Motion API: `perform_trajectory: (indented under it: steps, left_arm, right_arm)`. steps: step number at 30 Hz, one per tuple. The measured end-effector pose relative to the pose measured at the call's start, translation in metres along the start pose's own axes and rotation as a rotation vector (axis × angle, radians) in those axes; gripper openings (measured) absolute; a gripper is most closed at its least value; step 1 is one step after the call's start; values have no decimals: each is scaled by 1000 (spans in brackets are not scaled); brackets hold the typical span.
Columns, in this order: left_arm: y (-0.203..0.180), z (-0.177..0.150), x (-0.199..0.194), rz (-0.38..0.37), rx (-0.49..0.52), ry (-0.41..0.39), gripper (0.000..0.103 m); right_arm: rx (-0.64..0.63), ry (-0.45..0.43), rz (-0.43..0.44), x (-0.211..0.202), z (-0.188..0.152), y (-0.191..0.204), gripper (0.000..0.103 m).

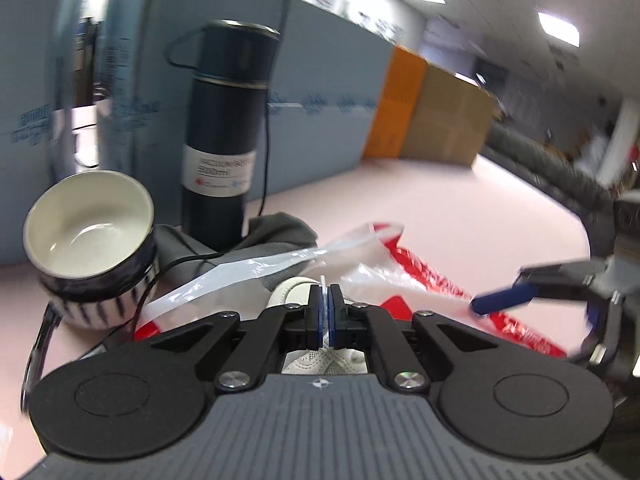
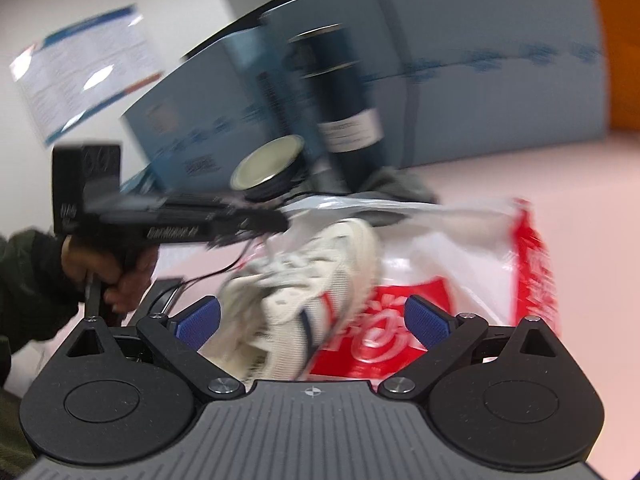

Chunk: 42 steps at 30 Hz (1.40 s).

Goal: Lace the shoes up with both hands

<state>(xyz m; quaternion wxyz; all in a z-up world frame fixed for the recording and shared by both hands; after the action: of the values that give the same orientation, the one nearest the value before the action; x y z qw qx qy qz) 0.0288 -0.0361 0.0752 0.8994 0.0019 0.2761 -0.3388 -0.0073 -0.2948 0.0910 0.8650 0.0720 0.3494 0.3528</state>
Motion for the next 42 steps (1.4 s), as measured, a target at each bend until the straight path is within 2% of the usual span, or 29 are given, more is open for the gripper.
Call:
perform_trajectory:
  steps: [3,5,6,7,10,12,17,23,28,30,33,36,42]
  left_arm:
    - [-2,-4,-14,38,-32,-27,2]
    - [-2,-7,-22,65,-58,-42,2]
    - [-2,-9,-27,78,-72,-48,2]
    - [-3,-10,-31,89,-84,-57,2]
    - [-6,-13,-44,114,-109,-84,2]
    - [-10,-14,-49,122,-125,-100,2]
    - [-24,-20,-50,126,-151,-119,2]
    - [-45,-26,-39,101,-124,-107,2]
    - [-52,-26,-34,88,-126,-106,2]
    - [-53,-26,-32,83,-122,-103,2]
    - [-55,-27,-30,83,-112,-94,2]
    - [-55,-28,-28,84,-110,-87,2]
    - [-58,-30,-24,73,-99,-73,2]
  right_arm:
    - [-92,39,28,16,0,13,95]
    - [-132,62,19,22,1,16,72]
    - [-149,74,10,25,2,16,49]
    - [-166,86,1,27,3,17,40]
    - [-195,101,-3,28,6,15,25]
    - [-165,106,30,29,12,5,23]
    - [18,74,67,30,17,-24,22]
    - [-126,11,14,23,0,-9,23]
    - [-146,2,-1,19,-4,-11,24]
    - [-123,5,22,19,-3,-15,20]
    - [18,20,100,21,-2,-30,19]
    - [276,45,233,27,-4,-59,19]
    - [795,87,481,52,-37,-114,19]
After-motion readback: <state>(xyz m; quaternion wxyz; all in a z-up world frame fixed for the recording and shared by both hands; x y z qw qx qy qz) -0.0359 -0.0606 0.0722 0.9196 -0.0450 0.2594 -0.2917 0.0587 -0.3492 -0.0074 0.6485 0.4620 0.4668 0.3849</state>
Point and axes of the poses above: each gripper's, at about its wrist camera, not at the fingertips, and x roughly the way its jaws point, y to its left, z to its top, the point moved 1 cm from there along x, roughly the way its jaws point, and after that the axes turned 4 degrees about x, right-handed, at the moved point
